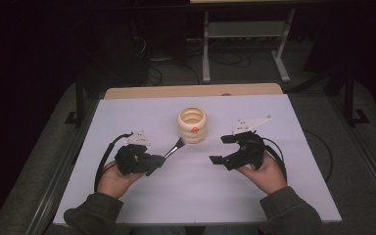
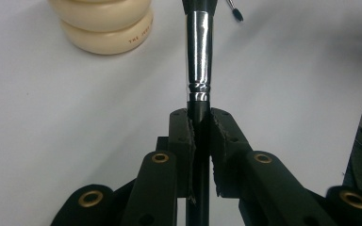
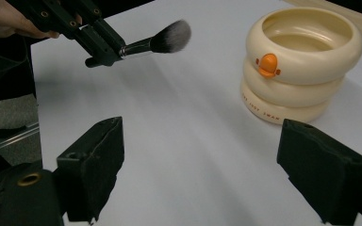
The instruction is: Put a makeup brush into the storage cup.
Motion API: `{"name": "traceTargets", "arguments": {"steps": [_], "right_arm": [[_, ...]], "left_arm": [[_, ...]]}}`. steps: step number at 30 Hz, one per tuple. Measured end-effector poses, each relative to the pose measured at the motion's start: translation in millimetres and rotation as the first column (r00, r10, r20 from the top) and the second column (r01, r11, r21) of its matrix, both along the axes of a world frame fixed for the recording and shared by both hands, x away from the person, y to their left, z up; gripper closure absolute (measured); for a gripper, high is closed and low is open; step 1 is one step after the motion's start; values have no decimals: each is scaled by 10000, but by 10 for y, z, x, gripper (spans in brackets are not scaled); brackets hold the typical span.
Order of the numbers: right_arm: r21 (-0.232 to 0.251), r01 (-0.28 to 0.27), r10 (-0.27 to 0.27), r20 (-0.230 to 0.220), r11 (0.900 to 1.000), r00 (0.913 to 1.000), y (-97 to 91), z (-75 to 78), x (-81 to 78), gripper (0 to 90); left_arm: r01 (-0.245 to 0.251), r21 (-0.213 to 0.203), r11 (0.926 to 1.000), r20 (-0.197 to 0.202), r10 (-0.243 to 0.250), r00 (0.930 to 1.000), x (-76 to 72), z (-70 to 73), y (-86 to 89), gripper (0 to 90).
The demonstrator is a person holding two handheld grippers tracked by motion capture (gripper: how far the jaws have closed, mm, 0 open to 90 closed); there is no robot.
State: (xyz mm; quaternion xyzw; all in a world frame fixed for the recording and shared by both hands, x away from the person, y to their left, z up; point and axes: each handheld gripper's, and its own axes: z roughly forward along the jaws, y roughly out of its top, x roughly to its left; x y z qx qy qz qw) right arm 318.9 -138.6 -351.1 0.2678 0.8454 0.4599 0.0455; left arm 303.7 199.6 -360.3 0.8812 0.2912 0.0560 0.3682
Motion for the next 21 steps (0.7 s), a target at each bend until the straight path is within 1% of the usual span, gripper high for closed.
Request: {"name": "traceTargets", "arguments": {"steps": [3, 4, 5, 7, 8, 10, 11, 12, 14, 16, 17, 19, 21], "right_arm": [[39, -68, 68, -3, 10000, 10000, 23, 0, 5, 146], [39, -83, 83, -14, 10000, 10000, 29, 1, 6, 146], [57, -81, 82, -80, 10000, 9999, 38, 4, 4, 146], [80, -152, 152, -65, 9999, 9999, 51, 4, 10, 146], [99, -173, 174, -104, 9998, 9998, 58, 3, 10, 146], [104, -232, 233, -78, 9997, 9997, 74, -5, 17, 146], [107, -243, 245, -153, 9996, 9996, 82, -5, 15, 146], [128, -252, 254, -181, 9996, 9995, 91, -9, 18, 146], [202, -337, 341, -196, 9992, 9992, 107, -14, 25, 154], [245, -375, 382, -266, 9990, 9989, 127, -16, 28, 157], [274, -431, 437, -231, 9987, 9988, 138, -21, 35, 157], [250, -410, 419, -383, 9988, 9984, 159, -19, 37, 159], [332, -486, 499, -410, 9983, 9979, 176, -20, 46, 170]], "left_arm": [[-28, -204, 9998, -4, 28, 10000, -12, -3, -15, 797], [197, -62, 9998, 121, -196, 9997, 2, 4, -5, 797], [106, -173, 9998, 57, -105, 9999, -8, 4, -12, 797], [122, -207, 9997, -8, -123, 9999, -17, 12, -14, 797], [96, -303, 9995, -8, -96, 10000, -21, 11, -21, 797], [244, -297, 9993, 97, -241, 9997, -16, 15, -24, 797], [239, -357, 9991, 41, -238, 9997, -19, 14, -30, 797], [299, -289, 9991, 55, -298, 9995, -16, 16, -29, 797], [249, -352, 9991, 31, -248, 9997, -22, 12, -38, 797], [359, -337, 9988, 123, -355, 9993, -17, 14, -42, 797], [391, -369, 9986, 148, -386, 9991, -17, 14, -45, 797], [430, -386, 9983, 156, -424, 9990, -23, 18, -49, 797], [470, -459, 9978, 214, -460, 9987, -27, 19, -57, 797]]}}
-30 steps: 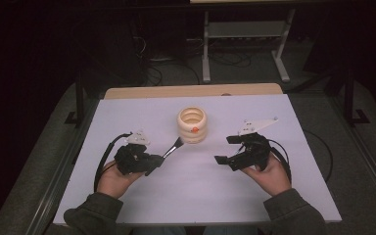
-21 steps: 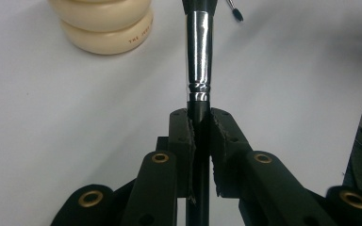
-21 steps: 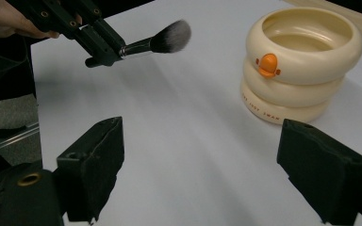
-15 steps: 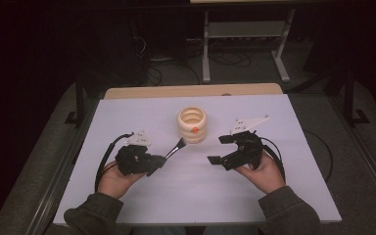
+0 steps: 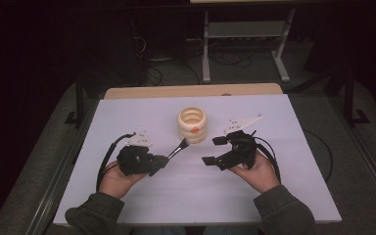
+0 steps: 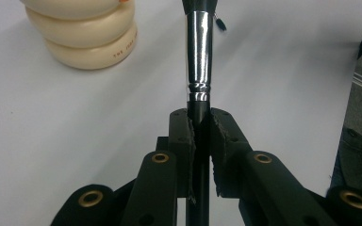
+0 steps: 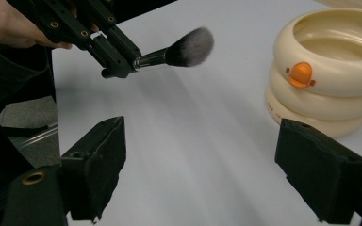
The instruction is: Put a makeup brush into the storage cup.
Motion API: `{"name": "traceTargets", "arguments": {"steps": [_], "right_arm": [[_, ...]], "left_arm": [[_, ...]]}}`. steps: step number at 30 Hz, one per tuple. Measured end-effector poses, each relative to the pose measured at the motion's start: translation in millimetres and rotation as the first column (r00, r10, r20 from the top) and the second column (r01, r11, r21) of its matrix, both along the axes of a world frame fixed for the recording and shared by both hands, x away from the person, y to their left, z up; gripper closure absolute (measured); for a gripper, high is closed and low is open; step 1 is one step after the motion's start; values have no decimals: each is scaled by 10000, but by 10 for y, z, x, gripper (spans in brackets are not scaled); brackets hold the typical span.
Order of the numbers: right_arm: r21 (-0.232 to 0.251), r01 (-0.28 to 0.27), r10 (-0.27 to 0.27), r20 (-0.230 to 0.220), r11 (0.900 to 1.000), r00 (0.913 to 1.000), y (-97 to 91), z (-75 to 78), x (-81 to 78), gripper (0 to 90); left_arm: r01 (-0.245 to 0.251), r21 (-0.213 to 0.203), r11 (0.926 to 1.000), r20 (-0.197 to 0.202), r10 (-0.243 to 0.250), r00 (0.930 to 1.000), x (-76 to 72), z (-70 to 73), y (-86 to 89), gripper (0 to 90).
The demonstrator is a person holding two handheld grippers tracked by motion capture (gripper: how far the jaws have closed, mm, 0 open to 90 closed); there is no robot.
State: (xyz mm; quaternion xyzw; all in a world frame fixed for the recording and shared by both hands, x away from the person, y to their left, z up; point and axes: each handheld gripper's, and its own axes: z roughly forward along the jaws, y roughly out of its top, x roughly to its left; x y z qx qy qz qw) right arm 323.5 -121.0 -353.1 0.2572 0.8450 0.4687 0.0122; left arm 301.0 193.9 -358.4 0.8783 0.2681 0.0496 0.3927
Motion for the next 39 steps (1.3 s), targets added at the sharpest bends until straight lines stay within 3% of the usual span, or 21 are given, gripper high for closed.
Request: {"name": "traceTargets", "arguments": {"steps": [8, 14, 25, 33, 38, 39], "right_arm": [[333, -385, 392, -205, 9987, 9990, 89, -11, 21, 202], [455, -653, 675, -481, 9968, 9966, 188, -47, 58, 240], [959, -1188, 1270, -852, 9883, 9882, 330, -112, 108, 411], [1856, -1642, 1945, -1594, 9688, 9679, 350, -165, 159, 691], [2580, -1917, 2471, -2029, 9469, 9475, 340, -188, 188, 768], [2528, -1901, 2441, -2030, 9486, 9483, 344, -185, 184, 769]], "left_arm": [[255, -20, 9997, 185, -254, 9995, -4, -7, -31, 797], [422, -288, 9987, 280, -414, 9988, -31, -16, -85, 797], [975, -658, 9931, 610, -936, 9937, -89, -22, -163, 797], [1332, -664, 9889, 795, -1278, 9886, -127, -56, -225, 797], [1465, -457, 9882, 827, -1424, 9864, -142, -90, -266, 800], [1473, -471, 9880, 776, -1434, 9866, -143, -95, -268, 799]]}}
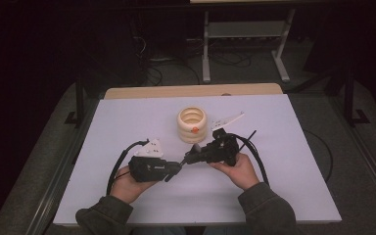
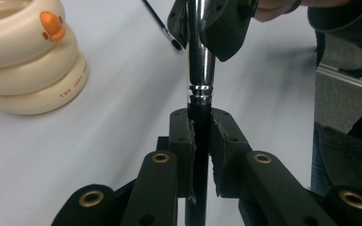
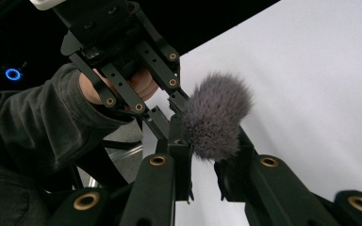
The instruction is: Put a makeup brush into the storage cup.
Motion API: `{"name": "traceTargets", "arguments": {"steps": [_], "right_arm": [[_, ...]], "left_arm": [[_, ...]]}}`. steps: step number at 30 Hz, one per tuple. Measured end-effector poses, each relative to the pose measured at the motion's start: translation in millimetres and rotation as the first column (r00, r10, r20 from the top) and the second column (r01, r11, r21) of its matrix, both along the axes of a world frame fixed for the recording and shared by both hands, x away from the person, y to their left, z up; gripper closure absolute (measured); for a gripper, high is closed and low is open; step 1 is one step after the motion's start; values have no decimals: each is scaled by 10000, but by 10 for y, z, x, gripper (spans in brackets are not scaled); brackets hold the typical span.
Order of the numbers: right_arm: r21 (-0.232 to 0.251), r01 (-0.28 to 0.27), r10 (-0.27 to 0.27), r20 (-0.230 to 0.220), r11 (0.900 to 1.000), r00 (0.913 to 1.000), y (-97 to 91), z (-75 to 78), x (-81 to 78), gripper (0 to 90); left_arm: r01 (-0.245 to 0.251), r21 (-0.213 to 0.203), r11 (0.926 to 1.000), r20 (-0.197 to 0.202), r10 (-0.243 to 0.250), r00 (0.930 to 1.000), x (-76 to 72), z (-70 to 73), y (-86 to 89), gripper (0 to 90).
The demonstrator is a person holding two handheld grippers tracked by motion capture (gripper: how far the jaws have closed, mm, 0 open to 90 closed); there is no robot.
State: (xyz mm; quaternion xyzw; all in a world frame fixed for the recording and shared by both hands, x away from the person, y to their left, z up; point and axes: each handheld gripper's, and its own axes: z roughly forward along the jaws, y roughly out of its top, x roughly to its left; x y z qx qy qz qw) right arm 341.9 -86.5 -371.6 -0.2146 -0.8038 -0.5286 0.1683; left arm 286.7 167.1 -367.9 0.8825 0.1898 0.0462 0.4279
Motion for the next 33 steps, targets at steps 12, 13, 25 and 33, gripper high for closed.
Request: {"name": "traceTargets", "arguments": {"steps": [12, 13, 25, 33], "right_arm": [[-921, -129, 185, 600, 9957, 9980, 38, 131, -38, 771], [-1003, -129, 199, 693, 9949, 9974, 44, 146, -44, 772], [-583, 485, -438, 795, 9971, 9959, 51, 155, -72, 622], [-263, 424, -401, 820, 9988, 9958, 69, 148, -79, 765]], "left_arm": [[403, 731, 9965, -246, -386, 9990, 32, -79, -73, 714], [369, 598, 9975, -350, -348, 9988, 25, -86, -84, 742], [106, 162, 9998, -105, -105, 9999, 32, -40, -17, 795], [-57, -37, 10000, -279, 56, 9996, 36, -52, -21, 794]]}}
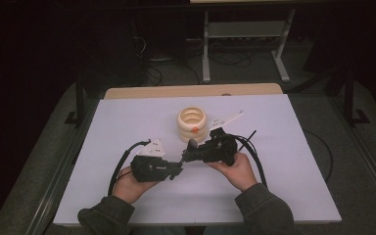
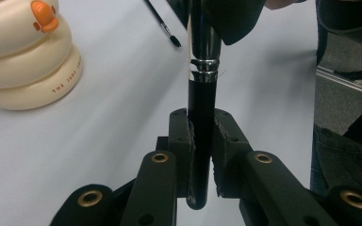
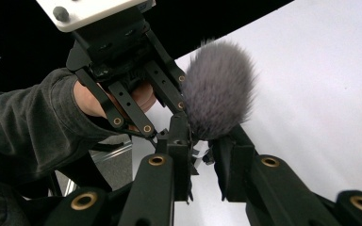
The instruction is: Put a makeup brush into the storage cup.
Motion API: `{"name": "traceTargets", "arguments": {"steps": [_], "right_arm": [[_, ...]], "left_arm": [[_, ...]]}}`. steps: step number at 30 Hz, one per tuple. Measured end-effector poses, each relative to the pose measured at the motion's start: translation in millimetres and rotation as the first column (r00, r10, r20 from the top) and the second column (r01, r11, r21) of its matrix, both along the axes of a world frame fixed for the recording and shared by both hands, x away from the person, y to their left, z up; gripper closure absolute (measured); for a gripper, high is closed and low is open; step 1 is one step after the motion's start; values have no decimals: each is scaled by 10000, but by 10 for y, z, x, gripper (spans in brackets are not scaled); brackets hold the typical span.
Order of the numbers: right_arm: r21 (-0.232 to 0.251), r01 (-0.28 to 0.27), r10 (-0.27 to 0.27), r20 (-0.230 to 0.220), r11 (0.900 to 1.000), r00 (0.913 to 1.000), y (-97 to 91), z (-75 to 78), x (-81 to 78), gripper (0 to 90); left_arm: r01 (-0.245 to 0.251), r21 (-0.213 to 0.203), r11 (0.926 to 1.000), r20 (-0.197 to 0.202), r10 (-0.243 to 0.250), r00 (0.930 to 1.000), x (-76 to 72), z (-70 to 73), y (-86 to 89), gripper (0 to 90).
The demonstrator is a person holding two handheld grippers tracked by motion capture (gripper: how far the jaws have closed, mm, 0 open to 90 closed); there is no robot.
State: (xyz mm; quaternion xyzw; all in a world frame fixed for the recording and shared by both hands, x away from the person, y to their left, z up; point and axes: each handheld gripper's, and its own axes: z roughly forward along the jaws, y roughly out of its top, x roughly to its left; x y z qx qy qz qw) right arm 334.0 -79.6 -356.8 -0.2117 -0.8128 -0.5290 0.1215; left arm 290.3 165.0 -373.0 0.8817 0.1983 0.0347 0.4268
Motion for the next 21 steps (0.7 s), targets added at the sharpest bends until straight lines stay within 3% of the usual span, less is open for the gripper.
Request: {"name": "traceTargets", "arguments": {"steps": [5, 7, 21], "right_arm": [[-212, -56, 55, -35, 9998, 10000, -1, 6, -1, 772], [-352, 2, 0, 71, 9994, 10000, -18, 17, 3, 772], [-1052, 767, -741, 290, 9915, 9968, -248, 104, 80, 773]], "left_arm": [[-72, 15, 10000, 31, 72, 10000, -7, -18, 4, 775], [-218, 6, 9998, -8, 218, 9998, -12, -25, 16, 727], [-1022, -42, 9948, 224, 1023, 9945, -80, -108, 215, 603]]}}
